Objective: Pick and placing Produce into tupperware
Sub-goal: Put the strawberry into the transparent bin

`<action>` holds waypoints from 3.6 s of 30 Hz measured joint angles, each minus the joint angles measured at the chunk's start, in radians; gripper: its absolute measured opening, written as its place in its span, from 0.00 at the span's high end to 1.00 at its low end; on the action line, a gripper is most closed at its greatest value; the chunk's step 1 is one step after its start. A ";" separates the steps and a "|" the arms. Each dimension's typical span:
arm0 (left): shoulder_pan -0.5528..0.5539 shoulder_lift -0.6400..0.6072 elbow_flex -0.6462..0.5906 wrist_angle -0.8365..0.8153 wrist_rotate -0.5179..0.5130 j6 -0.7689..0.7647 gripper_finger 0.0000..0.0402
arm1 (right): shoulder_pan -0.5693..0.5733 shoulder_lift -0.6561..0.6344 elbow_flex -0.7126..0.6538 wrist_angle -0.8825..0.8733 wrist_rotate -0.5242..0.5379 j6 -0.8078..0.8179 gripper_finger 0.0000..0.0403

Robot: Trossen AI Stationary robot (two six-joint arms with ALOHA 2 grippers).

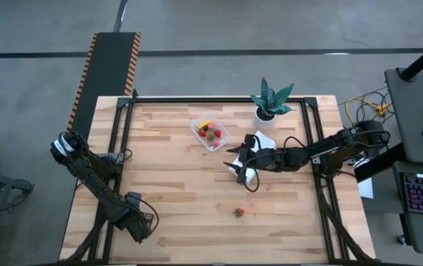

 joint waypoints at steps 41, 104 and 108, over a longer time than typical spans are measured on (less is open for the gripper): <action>0.345 -0.184 0.151 0.910 -0.674 1.561 0.66 | 0.110 0.080 -0.100 0.587 -0.306 -0.258 0.46; 0.455 -0.064 0.150 1.227 -0.576 1.756 0.66 | 0.279 0.203 0.057 0.667 -0.172 -0.970 0.48; 0.462 -0.064 0.150 1.224 -0.578 1.756 0.66 | 0.281 0.203 0.057 0.667 -0.174 -0.970 0.48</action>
